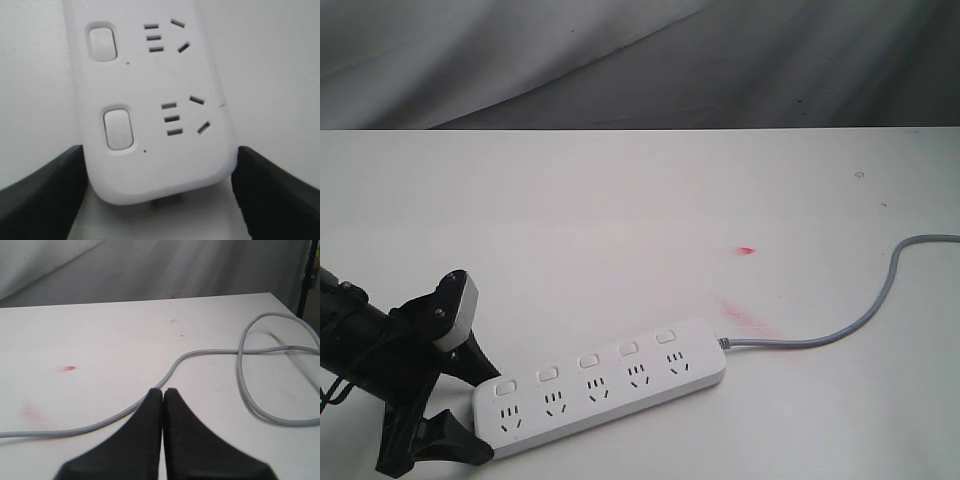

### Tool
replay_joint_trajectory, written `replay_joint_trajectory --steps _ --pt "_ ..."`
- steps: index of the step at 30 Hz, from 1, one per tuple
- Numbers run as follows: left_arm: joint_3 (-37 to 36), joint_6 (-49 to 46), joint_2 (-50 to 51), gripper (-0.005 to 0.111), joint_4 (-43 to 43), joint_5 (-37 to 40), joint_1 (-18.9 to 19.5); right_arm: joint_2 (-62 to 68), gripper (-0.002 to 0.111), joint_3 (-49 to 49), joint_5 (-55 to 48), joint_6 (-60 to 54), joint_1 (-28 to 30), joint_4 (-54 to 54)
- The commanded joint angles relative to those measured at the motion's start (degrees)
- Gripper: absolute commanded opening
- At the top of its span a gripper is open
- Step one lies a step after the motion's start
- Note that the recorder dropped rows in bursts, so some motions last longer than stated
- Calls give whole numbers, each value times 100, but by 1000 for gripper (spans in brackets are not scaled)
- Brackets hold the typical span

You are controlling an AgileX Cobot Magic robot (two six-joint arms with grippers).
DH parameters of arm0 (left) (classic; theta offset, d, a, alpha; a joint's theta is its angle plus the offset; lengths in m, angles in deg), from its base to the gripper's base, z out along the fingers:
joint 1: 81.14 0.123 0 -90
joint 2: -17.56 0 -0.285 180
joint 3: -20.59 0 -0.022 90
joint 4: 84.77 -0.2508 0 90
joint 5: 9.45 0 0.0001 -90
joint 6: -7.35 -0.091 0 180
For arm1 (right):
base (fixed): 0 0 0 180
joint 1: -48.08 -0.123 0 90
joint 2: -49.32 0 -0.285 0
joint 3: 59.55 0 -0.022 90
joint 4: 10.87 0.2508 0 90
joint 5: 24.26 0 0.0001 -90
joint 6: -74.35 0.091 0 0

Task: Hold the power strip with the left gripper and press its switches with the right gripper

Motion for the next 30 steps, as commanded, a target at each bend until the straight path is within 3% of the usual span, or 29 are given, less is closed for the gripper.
replay_joint_trajectory --steps 1,6,11,17,20,27,30 --pt "-14 6 67 65 -70 -186 -21 -34 0 14 4 20 45 15" --pt "-14 6 67 89 -70 -336 -21 -34 0 14 4 20 45 15" --pt "-14 6 -195 90 -165 -336 -21 -34 0 14 4 20 45 15" --pt "-14 202 -1270 89 -154 -298 -21 -34 0 14 4 20 45 15" --pt "-14 203 -2005 77 -154 -285 -21 -34 0 14 4 20 45 15" --pt "-14 203 -3782 28 -154 -301 -21 -34 0 14 4 20 45 15" --pt "-14 316 -4482 18 -154 -334 -21 -34 0 14 4 20 45 15"
